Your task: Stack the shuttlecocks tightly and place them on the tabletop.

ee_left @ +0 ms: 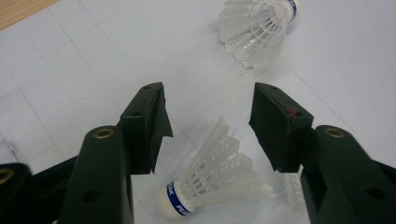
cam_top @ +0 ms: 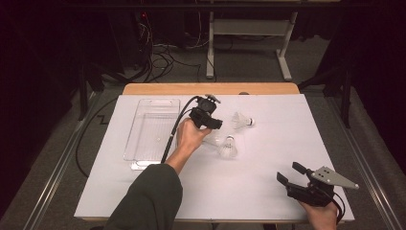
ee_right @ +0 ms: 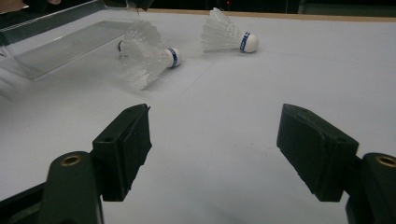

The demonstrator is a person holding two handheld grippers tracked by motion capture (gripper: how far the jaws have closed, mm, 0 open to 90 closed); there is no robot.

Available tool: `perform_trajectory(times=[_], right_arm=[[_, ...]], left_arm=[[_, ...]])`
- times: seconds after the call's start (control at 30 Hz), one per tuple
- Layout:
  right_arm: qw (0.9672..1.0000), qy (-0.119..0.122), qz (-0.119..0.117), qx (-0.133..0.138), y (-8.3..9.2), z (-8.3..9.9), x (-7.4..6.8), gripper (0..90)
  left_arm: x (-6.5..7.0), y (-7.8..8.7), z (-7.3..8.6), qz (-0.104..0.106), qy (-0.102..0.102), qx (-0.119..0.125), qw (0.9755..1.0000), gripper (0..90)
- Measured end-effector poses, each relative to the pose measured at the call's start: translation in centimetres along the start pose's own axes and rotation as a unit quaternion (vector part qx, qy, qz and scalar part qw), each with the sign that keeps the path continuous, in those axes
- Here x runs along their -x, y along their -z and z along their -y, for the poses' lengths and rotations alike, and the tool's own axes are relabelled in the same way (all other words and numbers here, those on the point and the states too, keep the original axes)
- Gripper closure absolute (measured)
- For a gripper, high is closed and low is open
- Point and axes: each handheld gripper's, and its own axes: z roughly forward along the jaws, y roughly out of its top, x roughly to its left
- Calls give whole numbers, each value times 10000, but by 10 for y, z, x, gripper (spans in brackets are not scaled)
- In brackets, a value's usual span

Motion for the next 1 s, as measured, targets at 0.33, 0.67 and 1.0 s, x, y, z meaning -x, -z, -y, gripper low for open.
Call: perform_trajectory(times=[0.33, 0.67, 1.0], right_arm=[[10000, 5, 12, -11, 0, 0, 0, 265], [10000, 0, 28, -9, -1, 0, 0, 265], [10000, -3, 34, -12, 0, 0, 0, 265]], left_arm=[[-5, 17, 17, 14, 56, 157, 9999, 431], [-13, 26, 38, 74, 182, 225, 9996, 424], [-14, 30, 48, 123, 209, 224, 9995, 418]])
